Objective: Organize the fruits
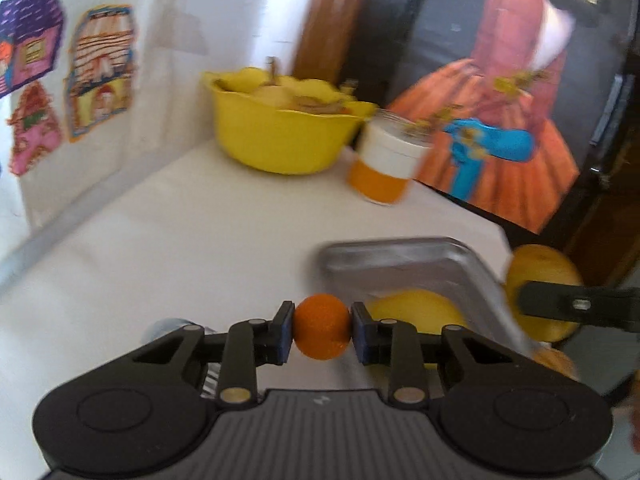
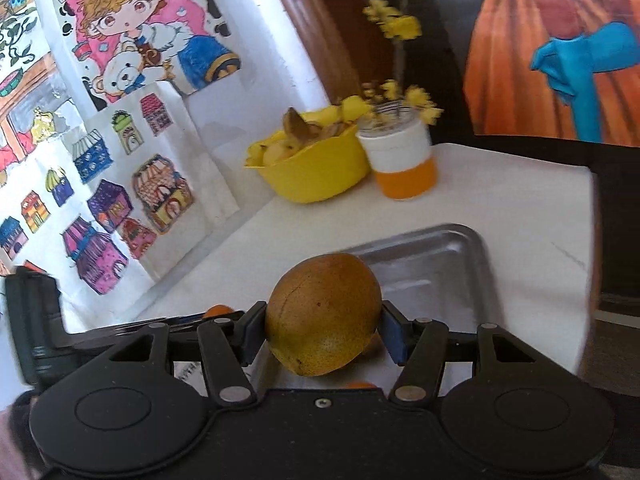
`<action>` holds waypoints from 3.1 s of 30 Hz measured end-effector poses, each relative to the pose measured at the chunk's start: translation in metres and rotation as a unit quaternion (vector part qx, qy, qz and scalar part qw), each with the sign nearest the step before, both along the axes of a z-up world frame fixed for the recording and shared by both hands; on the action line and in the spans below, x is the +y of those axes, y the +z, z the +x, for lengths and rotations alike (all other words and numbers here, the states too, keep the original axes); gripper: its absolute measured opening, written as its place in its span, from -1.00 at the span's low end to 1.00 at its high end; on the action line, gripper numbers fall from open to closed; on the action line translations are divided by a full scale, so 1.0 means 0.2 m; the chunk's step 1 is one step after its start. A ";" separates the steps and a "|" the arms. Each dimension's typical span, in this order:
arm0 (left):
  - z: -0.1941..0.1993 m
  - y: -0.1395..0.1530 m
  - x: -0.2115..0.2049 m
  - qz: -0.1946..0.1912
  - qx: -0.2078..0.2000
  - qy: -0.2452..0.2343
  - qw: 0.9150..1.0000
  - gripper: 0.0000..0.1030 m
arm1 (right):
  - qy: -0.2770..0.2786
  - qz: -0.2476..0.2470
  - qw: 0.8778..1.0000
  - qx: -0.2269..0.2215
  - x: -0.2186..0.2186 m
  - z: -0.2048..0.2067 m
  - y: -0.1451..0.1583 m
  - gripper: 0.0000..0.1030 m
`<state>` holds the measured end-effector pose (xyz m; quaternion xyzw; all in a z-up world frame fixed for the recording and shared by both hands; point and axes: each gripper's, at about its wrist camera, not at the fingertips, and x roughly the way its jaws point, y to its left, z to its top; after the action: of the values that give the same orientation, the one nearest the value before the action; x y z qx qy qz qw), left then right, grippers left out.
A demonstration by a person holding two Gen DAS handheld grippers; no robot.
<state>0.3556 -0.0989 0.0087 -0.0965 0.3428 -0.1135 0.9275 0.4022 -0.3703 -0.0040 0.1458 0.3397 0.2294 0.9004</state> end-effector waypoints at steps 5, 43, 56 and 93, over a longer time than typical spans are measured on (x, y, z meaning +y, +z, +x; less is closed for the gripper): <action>-0.10 0.01 -0.14 -0.008 -0.001 -0.024 1.000 -0.37 | -0.028 -0.008 1.000 0.003 -0.11 -0.06 -0.06 0.18; -0.28 0.14 -0.13 -0.006 -0.032 0.042 0.999 0.78 | -0.059 -0.047 0.996 -0.037 -0.10 -0.19 -0.02 0.78; -0.51 0.25 0.02 -0.014 -0.063 0.078 0.995 0.99 | -0.078 -0.069 0.988 -0.110 -0.01 -0.53 0.16 0.99; -1.41 0.16 0.36 0.043 -0.142 0.089 0.985 0.99 | -0.125 -0.109 0.967 -0.192 0.42 -1.55 0.11 0.99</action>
<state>0.0742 -0.0277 0.0404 -0.0695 0.2022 -0.0277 0.9765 0.0926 -0.2873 0.0171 0.0414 0.1626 0.1001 0.9807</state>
